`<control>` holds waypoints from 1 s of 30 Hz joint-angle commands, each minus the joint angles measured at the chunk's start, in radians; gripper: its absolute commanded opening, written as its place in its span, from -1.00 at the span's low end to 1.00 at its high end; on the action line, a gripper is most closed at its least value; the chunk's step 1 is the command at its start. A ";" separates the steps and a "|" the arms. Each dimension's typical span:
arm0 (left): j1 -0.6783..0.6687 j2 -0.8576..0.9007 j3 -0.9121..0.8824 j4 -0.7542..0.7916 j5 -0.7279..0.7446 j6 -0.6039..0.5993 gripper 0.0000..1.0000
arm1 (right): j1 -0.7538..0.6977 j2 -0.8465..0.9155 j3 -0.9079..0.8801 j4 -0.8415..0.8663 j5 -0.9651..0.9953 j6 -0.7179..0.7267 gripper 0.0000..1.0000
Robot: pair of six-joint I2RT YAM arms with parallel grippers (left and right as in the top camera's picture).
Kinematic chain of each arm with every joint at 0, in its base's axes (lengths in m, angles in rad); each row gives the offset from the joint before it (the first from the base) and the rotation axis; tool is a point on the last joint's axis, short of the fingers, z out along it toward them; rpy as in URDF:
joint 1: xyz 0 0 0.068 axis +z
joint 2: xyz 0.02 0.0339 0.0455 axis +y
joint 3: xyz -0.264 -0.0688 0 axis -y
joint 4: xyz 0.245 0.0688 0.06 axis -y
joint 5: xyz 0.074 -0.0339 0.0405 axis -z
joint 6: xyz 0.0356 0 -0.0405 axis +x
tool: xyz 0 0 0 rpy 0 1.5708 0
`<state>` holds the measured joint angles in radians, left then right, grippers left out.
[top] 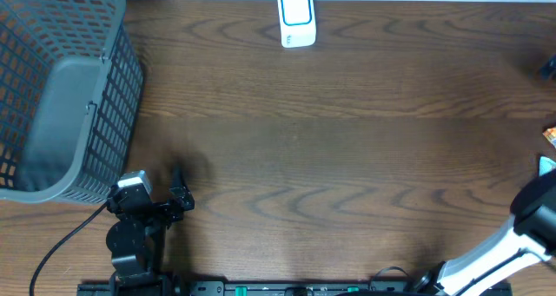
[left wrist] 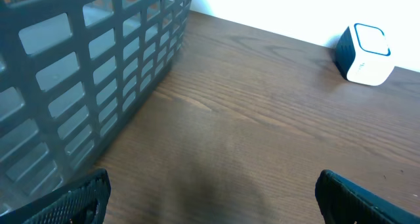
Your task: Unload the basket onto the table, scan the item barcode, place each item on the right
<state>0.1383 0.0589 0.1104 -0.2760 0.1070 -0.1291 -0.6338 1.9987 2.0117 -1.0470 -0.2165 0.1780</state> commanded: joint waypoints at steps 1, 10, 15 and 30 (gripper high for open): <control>0.000 -0.002 -0.023 -0.006 0.016 0.013 0.99 | 0.048 -0.176 0.038 -0.001 -0.156 0.005 0.99; 0.000 -0.002 -0.023 -0.006 0.016 0.013 0.99 | 0.131 -0.612 0.038 -0.015 -0.156 0.003 0.99; 0.000 -0.002 -0.023 -0.006 0.016 0.013 0.99 | 0.131 -0.848 0.038 -0.121 -0.153 -0.063 0.98; 0.000 -0.002 -0.023 -0.006 0.016 0.013 0.99 | 0.141 -1.382 0.038 -0.294 -0.115 -0.086 0.99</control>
<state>0.1383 0.0589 0.1104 -0.2760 0.1070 -0.1291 -0.5056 0.6781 2.0499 -1.3163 -0.3645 0.1207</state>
